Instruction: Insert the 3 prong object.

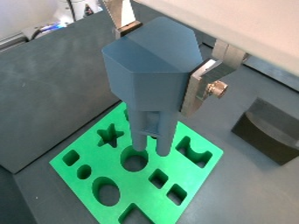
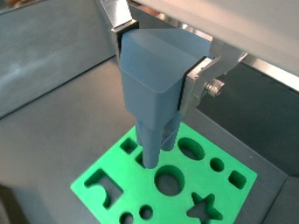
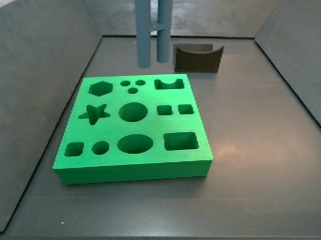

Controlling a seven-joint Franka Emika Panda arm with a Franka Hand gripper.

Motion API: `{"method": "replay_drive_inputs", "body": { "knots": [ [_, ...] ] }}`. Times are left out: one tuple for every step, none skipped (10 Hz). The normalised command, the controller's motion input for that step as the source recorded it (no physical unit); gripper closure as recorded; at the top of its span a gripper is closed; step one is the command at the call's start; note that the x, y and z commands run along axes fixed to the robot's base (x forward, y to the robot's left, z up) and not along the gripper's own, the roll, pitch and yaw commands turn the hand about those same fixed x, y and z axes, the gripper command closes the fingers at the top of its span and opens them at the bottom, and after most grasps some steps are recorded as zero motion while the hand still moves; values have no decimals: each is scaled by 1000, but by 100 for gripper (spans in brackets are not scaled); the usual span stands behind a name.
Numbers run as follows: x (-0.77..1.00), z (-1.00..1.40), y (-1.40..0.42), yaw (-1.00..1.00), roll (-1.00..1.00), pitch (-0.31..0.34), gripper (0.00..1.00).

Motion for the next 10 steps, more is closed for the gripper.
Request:
{"method": "replay_drive_inputs", "body": {
  "knots": [
    [-160,-520,331,803,43,-54,100],
    [0,-371,457,586,141,13,100],
    [-106,-446,480,517,179,0,100],
    [-226,-546,511,483,170,-34,100],
    [-249,-589,549,486,136,-67,100],
    [-217,-626,523,517,60,-81,100],
    [-460,-780,474,443,-13,-216,100],
    [-403,-537,211,371,-130,-210,100],
    [-14,-214,0,437,-104,-99,100],
    [0,-203,-46,269,-67,-33,100]
  ]
}}
